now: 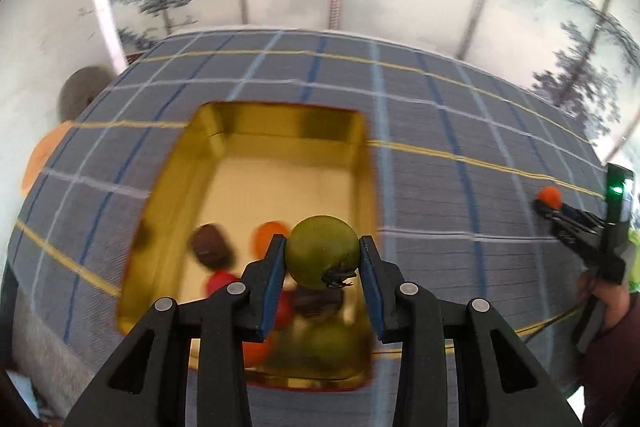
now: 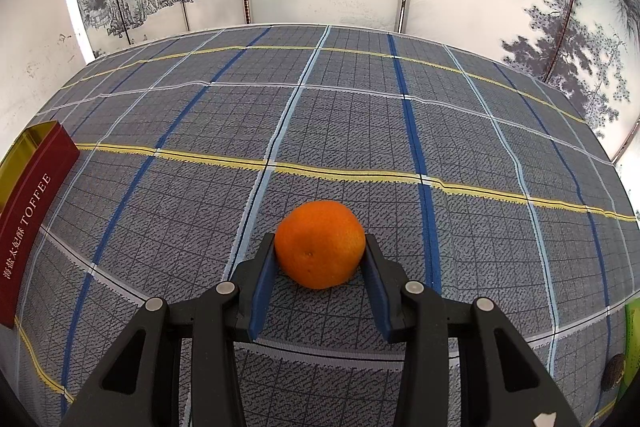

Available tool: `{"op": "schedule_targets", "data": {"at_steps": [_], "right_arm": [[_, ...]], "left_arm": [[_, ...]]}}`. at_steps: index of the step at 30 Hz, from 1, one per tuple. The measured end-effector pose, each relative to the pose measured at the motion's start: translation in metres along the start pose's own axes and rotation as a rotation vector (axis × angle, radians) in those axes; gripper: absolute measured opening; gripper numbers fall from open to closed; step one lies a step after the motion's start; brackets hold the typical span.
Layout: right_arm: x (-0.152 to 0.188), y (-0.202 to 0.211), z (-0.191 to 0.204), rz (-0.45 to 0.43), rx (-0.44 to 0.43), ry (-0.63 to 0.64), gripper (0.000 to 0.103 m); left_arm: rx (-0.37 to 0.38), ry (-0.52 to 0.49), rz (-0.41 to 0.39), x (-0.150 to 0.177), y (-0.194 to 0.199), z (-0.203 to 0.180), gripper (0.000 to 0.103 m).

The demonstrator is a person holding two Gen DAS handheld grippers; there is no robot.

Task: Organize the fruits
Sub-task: 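Lower the green lime into the tin and open the left gripper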

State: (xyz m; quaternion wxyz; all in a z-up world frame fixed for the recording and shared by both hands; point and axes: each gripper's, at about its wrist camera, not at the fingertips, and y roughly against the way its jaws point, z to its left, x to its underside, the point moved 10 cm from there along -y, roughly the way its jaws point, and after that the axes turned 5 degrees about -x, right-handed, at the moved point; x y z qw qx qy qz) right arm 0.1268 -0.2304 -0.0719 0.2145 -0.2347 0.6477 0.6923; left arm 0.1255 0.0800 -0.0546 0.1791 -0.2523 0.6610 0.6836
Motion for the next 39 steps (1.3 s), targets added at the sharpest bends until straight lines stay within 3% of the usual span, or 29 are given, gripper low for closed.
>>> {"op": "schedule_targets", "data": {"at_steps": [10, 39], "right_arm": [[0.0, 0.0, 0.0, 0.0, 0.002, 0.001, 0.039], [-0.005, -0.003, -0.002, -0.002, 0.01, -0.016, 0.038]], "left_arm": [[-0.047, 0.041, 0.026, 0.017, -0.012, 0.051, 0.037], [-0.084, -0.055, 0.011, 0.029, -0.022, 0.058, 0.038]]}}
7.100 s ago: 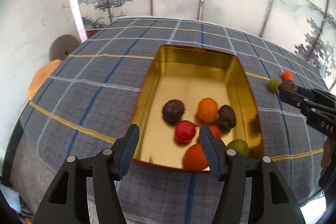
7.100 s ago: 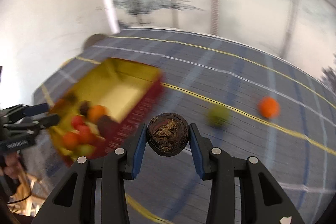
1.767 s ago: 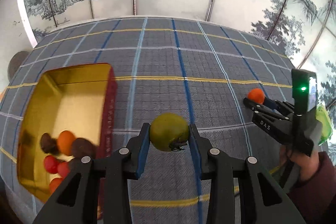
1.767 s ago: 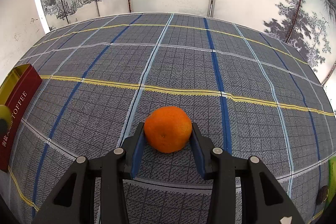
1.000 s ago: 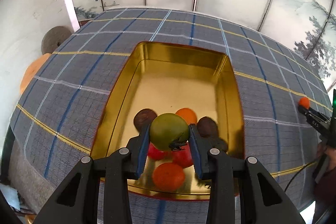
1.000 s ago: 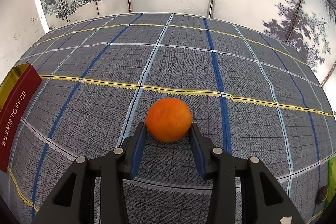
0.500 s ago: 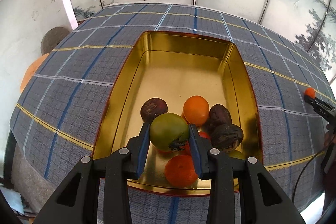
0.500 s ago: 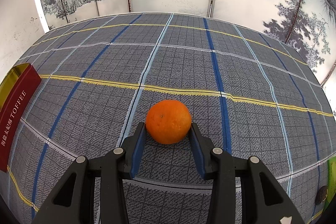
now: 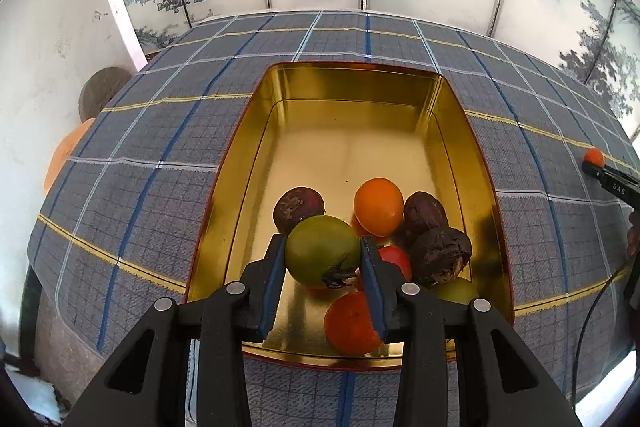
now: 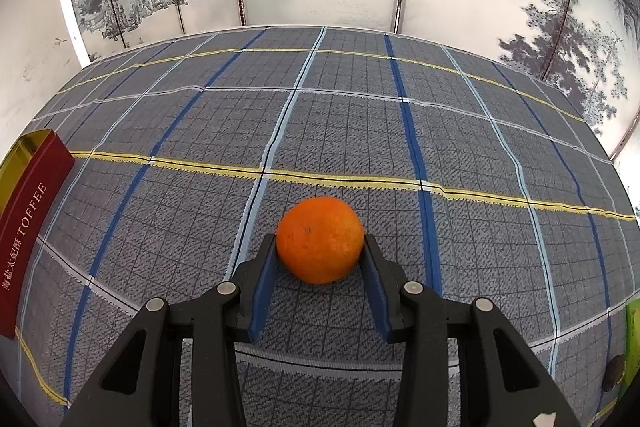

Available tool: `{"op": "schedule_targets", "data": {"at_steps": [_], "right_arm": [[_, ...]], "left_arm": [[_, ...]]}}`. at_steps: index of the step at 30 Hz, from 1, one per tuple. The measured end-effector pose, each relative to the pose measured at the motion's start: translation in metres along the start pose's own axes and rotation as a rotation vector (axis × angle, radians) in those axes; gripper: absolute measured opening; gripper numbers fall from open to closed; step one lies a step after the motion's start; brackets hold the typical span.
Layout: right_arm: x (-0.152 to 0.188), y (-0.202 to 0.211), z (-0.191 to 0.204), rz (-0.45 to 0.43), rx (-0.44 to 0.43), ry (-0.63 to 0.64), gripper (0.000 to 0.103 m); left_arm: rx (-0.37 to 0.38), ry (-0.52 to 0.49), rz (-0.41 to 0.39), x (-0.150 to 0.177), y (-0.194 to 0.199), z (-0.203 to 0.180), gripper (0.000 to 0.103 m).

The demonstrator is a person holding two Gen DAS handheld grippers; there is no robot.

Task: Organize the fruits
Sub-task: 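Lower the green lime into the tin and open the left gripper, then carry the large orange into the tin and open the right gripper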

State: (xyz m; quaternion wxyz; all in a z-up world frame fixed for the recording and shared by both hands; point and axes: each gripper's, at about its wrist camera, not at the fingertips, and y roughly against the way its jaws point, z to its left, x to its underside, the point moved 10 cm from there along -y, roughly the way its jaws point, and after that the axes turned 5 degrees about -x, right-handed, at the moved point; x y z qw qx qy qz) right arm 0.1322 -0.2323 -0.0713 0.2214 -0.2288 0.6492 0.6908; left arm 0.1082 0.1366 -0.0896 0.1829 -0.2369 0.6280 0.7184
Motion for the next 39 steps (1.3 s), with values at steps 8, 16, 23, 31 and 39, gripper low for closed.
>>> {"op": "schedule_targets", "data": {"at_steps": [8, 16, 23, 31, 39], "right_arm": [[-0.001, -0.001, 0.001, 0.0, 0.002, 0.001, 0.038], [0.0, 0.001, 0.002, 0.001, 0.012, -0.005, 0.037], [0.002, 0.003, 0.009, 0.007, 0.01, -0.003, 0.037], [0.005, 0.012, 0.025, -0.001, -0.012, 0.015, 0.037], [-0.007, 0.028, 0.063, -0.032, -0.07, 0.065, 0.037]], "left_arm": [[0.002, -0.007, 0.012, 0.0, -0.003, -0.003, 0.04], [-0.013, -0.018, 0.009, 0.005, -0.003, -0.005, 0.053], [0.0, -0.013, 0.009, 0.007, -0.001, -0.006, 0.054], [0.009, -0.007, -0.007, 0.007, 0.004, -0.005, 0.057], [0.026, 0.018, -0.023, 0.007, 0.009, -0.001, 0.06]]}}
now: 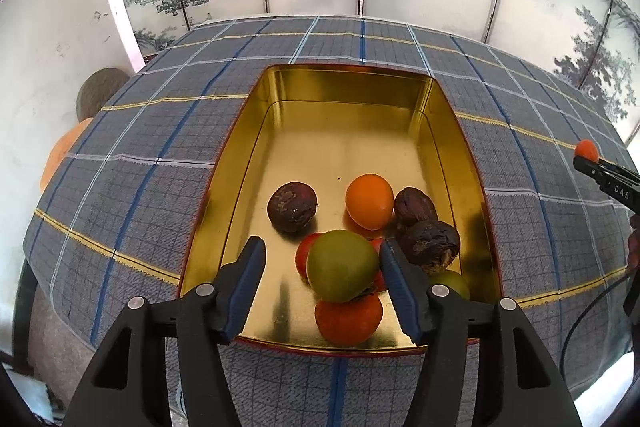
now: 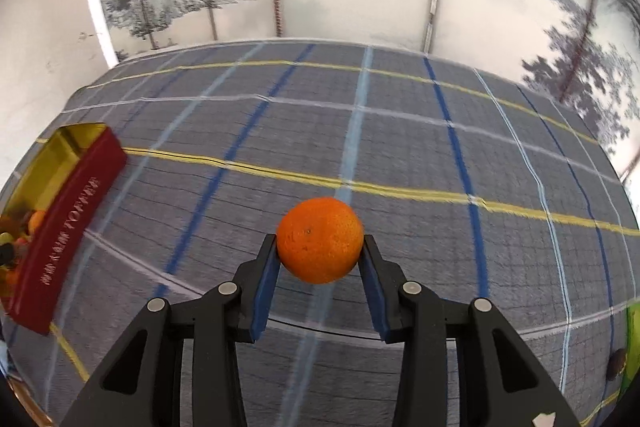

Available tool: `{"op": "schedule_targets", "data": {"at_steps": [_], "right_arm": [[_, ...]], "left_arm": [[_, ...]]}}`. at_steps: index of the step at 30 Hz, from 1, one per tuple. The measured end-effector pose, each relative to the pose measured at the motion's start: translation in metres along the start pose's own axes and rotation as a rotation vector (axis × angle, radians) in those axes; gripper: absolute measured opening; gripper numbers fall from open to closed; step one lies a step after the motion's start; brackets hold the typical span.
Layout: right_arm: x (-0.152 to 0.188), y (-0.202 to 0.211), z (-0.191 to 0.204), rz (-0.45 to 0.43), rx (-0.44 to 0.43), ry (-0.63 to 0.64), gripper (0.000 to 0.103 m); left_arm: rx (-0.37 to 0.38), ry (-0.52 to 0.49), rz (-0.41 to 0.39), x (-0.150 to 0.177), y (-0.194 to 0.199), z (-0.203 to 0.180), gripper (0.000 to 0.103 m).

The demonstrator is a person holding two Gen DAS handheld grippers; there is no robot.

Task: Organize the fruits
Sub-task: 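Carry the large orange into the tin and open the right gripper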

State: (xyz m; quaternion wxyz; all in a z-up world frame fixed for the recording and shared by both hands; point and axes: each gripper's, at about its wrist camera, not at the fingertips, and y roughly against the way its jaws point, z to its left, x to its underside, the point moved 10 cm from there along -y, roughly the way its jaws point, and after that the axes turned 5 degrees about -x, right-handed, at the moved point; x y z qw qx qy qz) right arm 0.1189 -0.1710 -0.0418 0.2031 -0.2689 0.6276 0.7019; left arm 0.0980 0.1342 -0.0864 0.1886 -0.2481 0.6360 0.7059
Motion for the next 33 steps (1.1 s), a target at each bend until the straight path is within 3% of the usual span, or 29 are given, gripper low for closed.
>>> {"op": "schedule_targets", "data": {"at_steps": [10, 21, 26, 33], "right_arm": [[-0.019, 0.013, 0.107, -0.028, -0.174, 0.14, 0.037], [-0.017, 0.012, 0.248, -0.004, -0.358, 0.339, 0.037], [-0.005, 0.003, 0.284, 0.025, -0.384, 0.396, 0.037], [0.005, -0.017, 0.302, 0.071, -0.372, 0.406, 0.037]], "left_arm": [[-0.009, 0.065, -0.026, -0.002, 0.015, 0.019, 0.062], [-0.102, 0.121, -0.047, 0.005, 0.036, 0.06, 0.067], [-0.121, 0.147, -0.038, 0.013, 0.039, 0.077, 0.068], [-0.15, 0.173, -0.031, 0.019, 0.04, 0.095, 0.068]]}}
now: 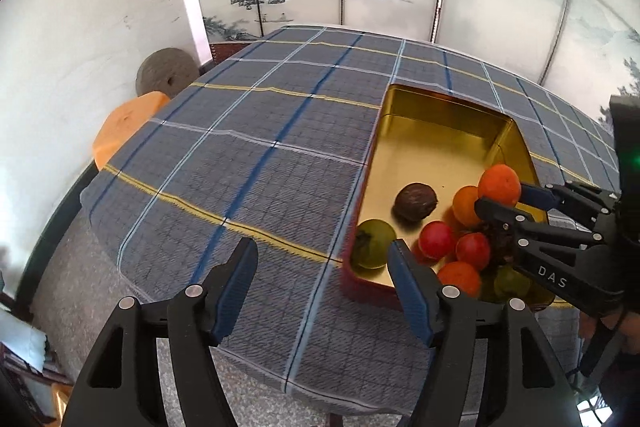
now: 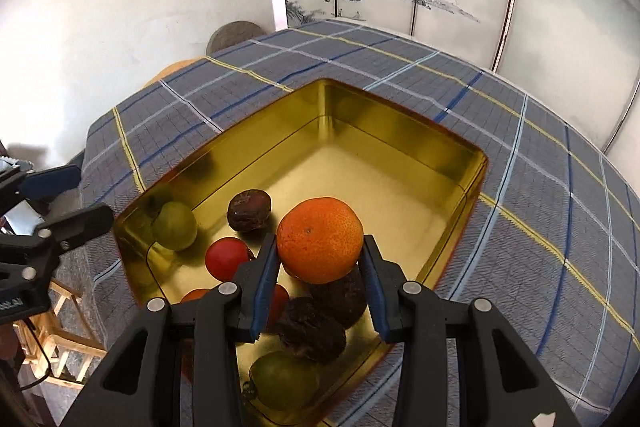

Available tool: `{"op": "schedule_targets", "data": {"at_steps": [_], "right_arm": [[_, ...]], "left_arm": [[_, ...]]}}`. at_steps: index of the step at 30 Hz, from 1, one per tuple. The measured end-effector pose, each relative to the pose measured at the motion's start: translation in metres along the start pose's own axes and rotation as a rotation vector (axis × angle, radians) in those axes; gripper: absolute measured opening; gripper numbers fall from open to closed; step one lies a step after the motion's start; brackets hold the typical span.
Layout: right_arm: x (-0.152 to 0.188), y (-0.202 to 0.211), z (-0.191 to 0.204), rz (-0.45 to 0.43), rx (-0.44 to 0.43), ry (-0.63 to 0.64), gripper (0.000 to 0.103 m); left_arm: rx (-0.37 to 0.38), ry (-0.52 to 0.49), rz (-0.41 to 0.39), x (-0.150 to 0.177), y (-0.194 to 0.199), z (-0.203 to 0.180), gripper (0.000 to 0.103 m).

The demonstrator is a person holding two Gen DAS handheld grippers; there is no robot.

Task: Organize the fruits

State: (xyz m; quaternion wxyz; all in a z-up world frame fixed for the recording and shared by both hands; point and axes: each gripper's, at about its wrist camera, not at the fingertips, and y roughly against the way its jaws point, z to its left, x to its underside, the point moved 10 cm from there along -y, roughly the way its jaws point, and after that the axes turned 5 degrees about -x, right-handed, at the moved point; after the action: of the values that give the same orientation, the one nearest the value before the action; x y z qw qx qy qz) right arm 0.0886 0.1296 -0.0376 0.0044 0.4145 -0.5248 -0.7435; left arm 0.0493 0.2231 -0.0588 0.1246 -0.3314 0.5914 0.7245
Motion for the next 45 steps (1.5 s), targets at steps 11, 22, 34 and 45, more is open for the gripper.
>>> {"op": "schedule_targets", "data": {"at_steps": [11, 22, 34, 45], "right_arm": [[0.002, -0.006, 0.003, 0.018, 0.028, -0.02, 0.038], [0.005, 0.004, 0.007, 0.004, 0.041, -0.055, 0.059], [0.009, 0.044, 0.002, -0.029, 0.083, -0.101, 0.102], [0.036, 0.069, 0.005, 0.0, 0.087, -0.121, 0.102]], "left_arm": [[-0.013, 0.022, 0.021, 0.007, -0.003, 0.009, 0.068], [-0.017, 0.022, 0.03, 0.014, 0.002, 0.009, 0.069], [-0.032, 0.003, 0.039, 0.018, 0.008, 0.002, 0.069], [-0.042, -0.022, 0.06, 0.023, 0.009, -0.009, 0.072]]}}
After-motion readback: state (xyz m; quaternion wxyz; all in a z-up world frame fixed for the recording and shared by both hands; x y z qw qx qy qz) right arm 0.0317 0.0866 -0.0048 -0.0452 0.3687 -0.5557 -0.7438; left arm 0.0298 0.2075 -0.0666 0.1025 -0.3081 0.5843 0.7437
